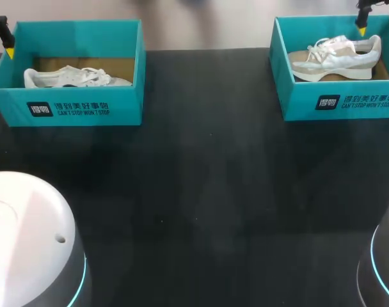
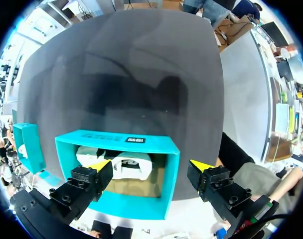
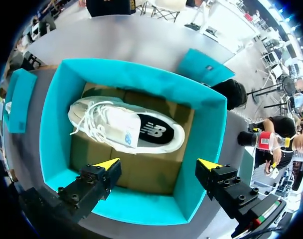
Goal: Take the shoe out of the shoebox, open the shoe tongue, remove and reinsert the insole, then place the shoe into the shoebox
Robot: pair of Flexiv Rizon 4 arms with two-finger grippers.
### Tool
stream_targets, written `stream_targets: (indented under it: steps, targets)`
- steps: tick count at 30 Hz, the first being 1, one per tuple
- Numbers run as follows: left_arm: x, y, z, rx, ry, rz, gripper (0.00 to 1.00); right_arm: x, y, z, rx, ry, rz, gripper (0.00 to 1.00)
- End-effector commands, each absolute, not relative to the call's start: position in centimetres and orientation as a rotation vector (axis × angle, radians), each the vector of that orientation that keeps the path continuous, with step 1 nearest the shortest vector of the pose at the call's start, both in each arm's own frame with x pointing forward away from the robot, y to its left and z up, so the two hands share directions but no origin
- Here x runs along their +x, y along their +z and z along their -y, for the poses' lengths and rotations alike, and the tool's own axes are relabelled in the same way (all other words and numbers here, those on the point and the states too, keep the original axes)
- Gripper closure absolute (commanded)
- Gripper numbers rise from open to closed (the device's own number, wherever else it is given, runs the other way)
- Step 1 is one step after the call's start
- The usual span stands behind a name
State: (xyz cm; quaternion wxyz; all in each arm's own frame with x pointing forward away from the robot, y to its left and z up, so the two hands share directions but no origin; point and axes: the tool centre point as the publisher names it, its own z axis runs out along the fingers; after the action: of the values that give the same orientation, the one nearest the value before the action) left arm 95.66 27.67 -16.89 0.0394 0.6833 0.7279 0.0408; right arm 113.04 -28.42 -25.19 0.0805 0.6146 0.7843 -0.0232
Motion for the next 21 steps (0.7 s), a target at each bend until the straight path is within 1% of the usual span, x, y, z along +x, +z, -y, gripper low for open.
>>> stream_targets:
  steps: [1, 4, 21]
  targets:
    - [95.5, -16.8, -27.6, 2.094, 0.130, -2.231, 0.00, 113.6, -26.4, 28.8, 1.873, -0.063, -2.331, 0.00]
    - [95.5, -16.8, -27.6, 2.094, 0.130, -2.231, 0.00, 113.6, -27.3, 29.1, 1.913, 0.012, -2.322, 0.00]
    - [95.5, -16.8, -27.6, 2.094, 0.130, -2.231, 0.00, 113.8, -27.5, 29.7, 1.961, -0.007, -2.275, 0.00]
